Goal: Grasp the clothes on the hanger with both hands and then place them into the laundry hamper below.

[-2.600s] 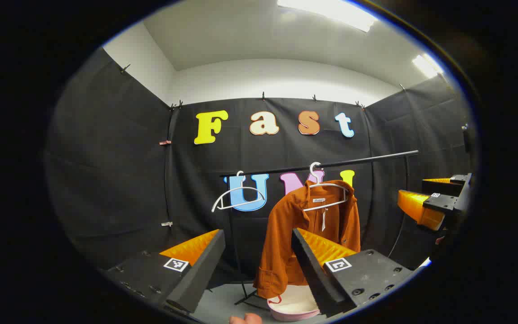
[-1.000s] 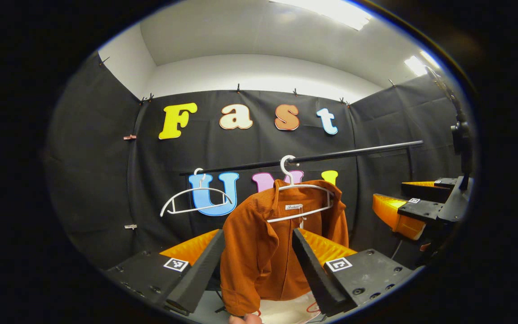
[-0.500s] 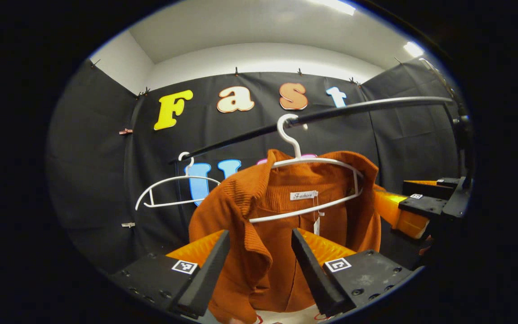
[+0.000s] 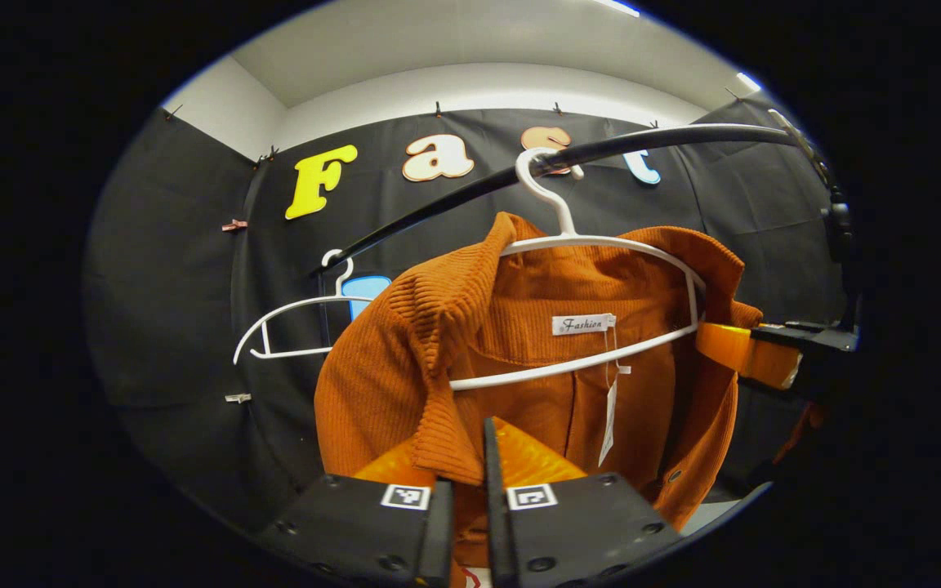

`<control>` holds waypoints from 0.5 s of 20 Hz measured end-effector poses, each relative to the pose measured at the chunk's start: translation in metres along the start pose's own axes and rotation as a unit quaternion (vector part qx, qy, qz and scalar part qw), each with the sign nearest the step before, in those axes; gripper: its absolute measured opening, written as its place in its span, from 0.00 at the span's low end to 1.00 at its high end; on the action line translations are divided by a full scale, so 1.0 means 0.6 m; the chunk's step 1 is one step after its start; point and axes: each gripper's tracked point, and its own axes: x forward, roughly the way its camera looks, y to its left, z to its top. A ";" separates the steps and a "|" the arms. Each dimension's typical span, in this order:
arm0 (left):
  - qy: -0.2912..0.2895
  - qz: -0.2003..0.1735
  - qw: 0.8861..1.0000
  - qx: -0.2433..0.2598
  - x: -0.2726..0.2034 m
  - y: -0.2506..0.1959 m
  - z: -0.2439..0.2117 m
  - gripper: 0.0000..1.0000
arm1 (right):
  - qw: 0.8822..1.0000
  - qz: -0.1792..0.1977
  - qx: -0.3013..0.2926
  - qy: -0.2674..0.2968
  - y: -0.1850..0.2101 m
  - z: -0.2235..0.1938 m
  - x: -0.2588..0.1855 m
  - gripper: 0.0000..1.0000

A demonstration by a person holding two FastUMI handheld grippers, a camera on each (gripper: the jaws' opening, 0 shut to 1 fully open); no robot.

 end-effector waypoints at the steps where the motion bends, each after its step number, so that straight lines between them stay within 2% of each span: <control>1: 0.005 -0.008 1.000 -0.016 0.005 -0.001 -0.001 0.17 | 1.000 -0.012 0.004 0.000 -0.020 0.009 -0.012 0.23; 2: 0.010 -0.011 0.999 -0.029 0.008 -0.004 -0.003 0.06 | 1.000 -0.009 0.014 0.000 -0.015 0.011 0.017 0.06; 4: 0.010 -0.007 1.000 -0.024 0.010 0.004 -0.003 0.03 | 0.999 0.015 0.024 0.017 -0.001 0.000 0.017 0.07; 7: -0.009 -0.010 1.000 0.015 0.010 -0.001 0.013 0.05 | 0.997 0.048 0.041 0.048 0.007 -0.016 0.022 0.04; 9: -0.011 -0.012 1.000 0.010 0.011 0.005 0.010 0.03 | 0.993 0.064 0.082 0.062 0.006 -0.019 0.028 0.04; 10: -0.003 -0.013 1.000 0.004 0.013 0.006 0.007 0.06 | 0.989 0.071 0.106 0.073 0.009 -0.024 0.029 0.04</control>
